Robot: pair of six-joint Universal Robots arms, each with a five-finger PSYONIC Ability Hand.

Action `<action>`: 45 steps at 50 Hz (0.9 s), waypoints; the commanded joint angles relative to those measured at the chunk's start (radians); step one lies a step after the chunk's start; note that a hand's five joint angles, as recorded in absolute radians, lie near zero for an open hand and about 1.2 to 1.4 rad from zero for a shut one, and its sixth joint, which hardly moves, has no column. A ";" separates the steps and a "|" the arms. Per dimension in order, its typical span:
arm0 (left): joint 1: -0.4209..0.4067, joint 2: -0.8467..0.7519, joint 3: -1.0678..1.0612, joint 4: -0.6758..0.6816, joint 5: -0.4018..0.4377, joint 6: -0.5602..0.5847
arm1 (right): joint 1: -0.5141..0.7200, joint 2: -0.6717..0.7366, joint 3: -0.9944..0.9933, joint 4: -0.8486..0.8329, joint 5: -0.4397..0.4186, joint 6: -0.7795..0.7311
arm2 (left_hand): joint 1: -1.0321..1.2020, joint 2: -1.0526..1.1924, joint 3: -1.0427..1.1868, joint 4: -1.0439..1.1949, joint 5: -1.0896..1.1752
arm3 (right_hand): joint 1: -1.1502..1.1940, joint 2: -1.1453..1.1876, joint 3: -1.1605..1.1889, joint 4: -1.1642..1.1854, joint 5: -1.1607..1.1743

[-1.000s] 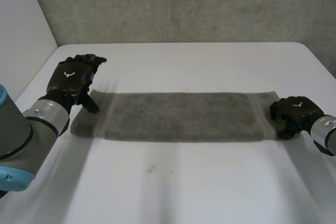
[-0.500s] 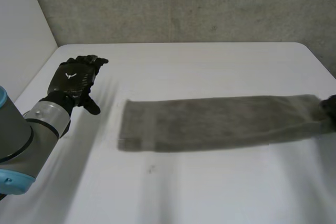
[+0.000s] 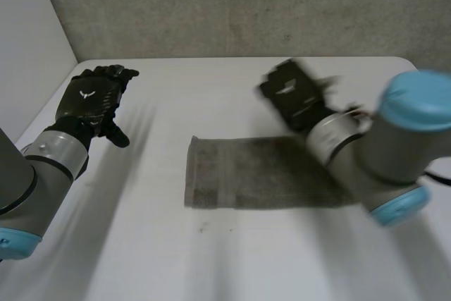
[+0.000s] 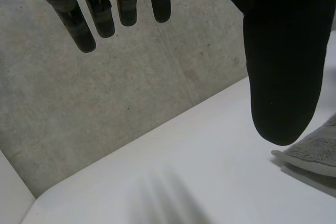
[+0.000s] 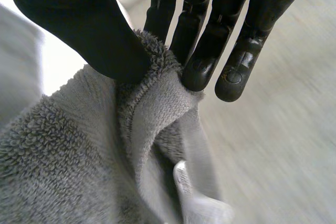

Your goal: Fold the towel.

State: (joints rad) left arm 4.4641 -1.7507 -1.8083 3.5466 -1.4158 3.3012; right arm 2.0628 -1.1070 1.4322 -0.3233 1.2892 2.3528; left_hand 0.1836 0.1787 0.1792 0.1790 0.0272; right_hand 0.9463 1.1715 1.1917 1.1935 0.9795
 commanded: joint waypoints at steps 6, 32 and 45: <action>0.001 -0.004 0.000 0.001 0.000 0.000 | 0.284 0.297 -0.087 0.026 -0.088 -0.006 | 0.009 0.014 0.014 0.014 -0.009 | 0.450 0.225 0.205 0.203 0.242; -0.016 -0.018 -0.014 0.005 0.000 0.005 | -0.158 -0.044 0.171 0.216 -0.025 0.513 | 0.009 0.014 0.014 0.014 -0.009 | -0.772 -0.997 -1.017 -1.019 -0.979; -0.026 -0.029 -0.016 0.005 0.000 0.006 | -0.337 -0.022 0.349 0.153 -0.094 0.353 | 0.006 0.011 0.011 0.011 -0.012 | 0.421 0.196 0.176 0.174 0.213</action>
State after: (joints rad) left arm 4.4430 -1.7714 -1.8240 3.5513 -1.4159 3.3060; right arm 1.7694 -1.1504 1.7408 -0.1030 1.2035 2.8014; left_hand 0.1836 0.1787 0.1792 0.1787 0.0272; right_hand 0.2644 0.3009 0.2762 0.2898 0.1167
